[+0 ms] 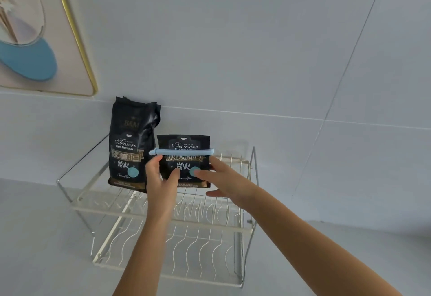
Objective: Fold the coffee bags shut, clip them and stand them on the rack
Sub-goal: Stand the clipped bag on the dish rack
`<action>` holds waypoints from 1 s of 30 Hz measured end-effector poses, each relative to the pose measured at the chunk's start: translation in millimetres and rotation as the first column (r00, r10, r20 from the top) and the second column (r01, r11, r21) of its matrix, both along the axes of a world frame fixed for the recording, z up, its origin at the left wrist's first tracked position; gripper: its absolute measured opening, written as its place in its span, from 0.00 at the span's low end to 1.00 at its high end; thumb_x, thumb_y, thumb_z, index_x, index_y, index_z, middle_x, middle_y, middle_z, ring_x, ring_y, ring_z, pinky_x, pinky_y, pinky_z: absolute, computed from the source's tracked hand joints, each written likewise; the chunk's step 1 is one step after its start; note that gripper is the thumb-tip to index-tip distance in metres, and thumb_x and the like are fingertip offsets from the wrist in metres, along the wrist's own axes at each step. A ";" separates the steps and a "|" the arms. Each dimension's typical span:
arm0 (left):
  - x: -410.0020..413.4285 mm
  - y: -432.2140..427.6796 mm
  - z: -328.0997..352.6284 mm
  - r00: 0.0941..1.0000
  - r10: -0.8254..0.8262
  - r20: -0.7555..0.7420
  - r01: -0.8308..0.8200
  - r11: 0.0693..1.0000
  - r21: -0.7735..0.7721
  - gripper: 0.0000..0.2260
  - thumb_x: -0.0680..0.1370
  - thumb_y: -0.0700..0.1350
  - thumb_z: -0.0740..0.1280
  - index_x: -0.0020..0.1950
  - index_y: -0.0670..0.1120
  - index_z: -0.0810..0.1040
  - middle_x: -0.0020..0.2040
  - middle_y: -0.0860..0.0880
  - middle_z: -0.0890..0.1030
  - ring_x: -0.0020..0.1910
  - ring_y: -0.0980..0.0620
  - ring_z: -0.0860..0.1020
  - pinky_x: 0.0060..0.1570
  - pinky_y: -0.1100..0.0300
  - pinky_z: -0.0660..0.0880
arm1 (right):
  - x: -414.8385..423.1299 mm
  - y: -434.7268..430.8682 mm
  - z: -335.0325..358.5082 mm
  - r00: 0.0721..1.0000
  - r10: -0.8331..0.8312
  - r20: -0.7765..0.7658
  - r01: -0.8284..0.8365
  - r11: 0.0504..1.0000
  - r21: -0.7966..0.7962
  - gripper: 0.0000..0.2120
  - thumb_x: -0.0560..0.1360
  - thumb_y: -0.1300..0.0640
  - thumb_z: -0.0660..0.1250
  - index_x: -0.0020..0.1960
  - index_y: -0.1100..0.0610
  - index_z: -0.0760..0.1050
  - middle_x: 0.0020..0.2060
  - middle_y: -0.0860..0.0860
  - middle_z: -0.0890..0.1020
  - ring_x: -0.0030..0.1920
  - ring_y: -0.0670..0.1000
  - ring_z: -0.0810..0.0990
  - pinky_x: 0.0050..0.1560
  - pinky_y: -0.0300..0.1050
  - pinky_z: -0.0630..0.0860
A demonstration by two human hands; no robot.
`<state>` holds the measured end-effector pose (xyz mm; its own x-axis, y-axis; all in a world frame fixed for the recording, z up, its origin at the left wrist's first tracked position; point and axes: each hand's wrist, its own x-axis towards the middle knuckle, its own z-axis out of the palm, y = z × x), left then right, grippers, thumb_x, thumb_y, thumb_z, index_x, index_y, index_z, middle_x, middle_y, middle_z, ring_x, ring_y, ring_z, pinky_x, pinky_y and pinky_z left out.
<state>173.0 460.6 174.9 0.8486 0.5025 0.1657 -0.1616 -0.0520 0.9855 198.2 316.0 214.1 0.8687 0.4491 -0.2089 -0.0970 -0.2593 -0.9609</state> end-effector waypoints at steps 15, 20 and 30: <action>6.7 33.1 -11.7 0.944 -0.156 -0.291 0.176 0.983 0.044 0.30 0.74 0.46 0.68 0.70 0.52 0.54 0.61 0.52 0.67 0.56 0.52 0.69 0.54 0.56 0.66 | -2.4 34.0 -9.6 1.000 -0.012 -0.028 0.010 0.998 -0.068 0.19 0.76 0.52 0.65 0.64 0.49 0.63 0.43 0.40 0.73 0.44 0.42 0.73 0.42 0.35 0.72; 0.3 19.6 -10.6 0.972 -0.133 -0.195 0.172 0.965 0.200 0.34 0.72 0.43 0.72 0.70 0.51 0.54 0.66 0.47 0.68 0.63 0.49 0.70 0.63 0.51 0.70 | -5.5 33.5 -9.4 1.000 -0.031 0.000 0.031 0.997 -0.068 0.20 0.76 0.54 0.65 0.66 0.51 0.63 0.42 0.40 0.73 0.47 0.41 0.75 0.39 0.26 0.76; -38.6 -6.1 21.8 0.997 0.073 0.002 -0.057 0.758 0.649 0.39 0.74 0.57 0.62 0.76 0.44 0.46 0.78 0.43 0.51 0.77 0.43 0.49 0.73 0.37 0.50 | -47.9 12.3 20.0 0.944 -0.052 0.325 0.061 0.998 -0.018 0.23 0.79 0.54 0.60 0.72 0.55 0.58 0.67 0.52 0.66 0.55 0.41 0.63 0.41 0.19 0.66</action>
<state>134.4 454.5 196.6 0.8252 0.3357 0.4542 -0.1132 -0.6895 0.7153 150.3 328.3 234.1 0.9155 0.3950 0.0763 0.2029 -0.2896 -0.9354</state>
